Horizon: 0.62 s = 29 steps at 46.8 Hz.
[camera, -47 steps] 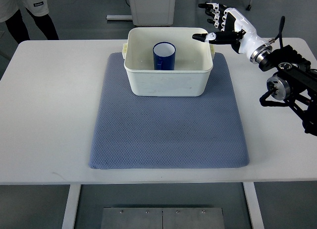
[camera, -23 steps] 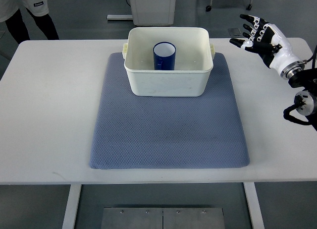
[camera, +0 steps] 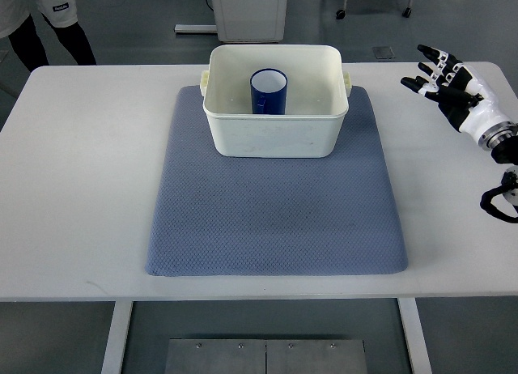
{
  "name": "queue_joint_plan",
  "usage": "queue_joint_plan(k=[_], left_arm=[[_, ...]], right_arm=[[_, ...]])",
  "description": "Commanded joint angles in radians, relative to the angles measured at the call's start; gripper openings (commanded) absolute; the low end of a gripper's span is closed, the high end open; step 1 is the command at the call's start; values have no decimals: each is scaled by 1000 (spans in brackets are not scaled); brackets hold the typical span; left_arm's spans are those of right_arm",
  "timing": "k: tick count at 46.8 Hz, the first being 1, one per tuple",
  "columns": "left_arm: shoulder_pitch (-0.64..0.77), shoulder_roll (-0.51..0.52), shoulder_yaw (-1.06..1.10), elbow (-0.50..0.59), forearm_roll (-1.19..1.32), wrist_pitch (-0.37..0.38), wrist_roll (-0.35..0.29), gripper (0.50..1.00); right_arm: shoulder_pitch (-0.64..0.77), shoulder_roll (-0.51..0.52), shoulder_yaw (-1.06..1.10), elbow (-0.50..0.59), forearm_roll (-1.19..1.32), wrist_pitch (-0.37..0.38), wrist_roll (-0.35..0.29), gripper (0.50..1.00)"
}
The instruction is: Place cup in box with right hand
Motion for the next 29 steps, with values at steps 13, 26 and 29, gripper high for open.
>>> queue_joint_plan(k=[13, 26, 29], left_arm=[[0, 0, 0, 0, 0, 1, 0, 1000], [0, 0, 0, 0, 0, 1, 0, 1000], [0, 0, 0, 0, 0, -1, 0, 1000]], right_arm=[[-70, 116, 117, -60, 1, -4, 4, 1000], [-90, 164, 163, -78, 10, -3, 4, 1000], [-91, 170, 172, -78, 10, -1, 4, 1000]])
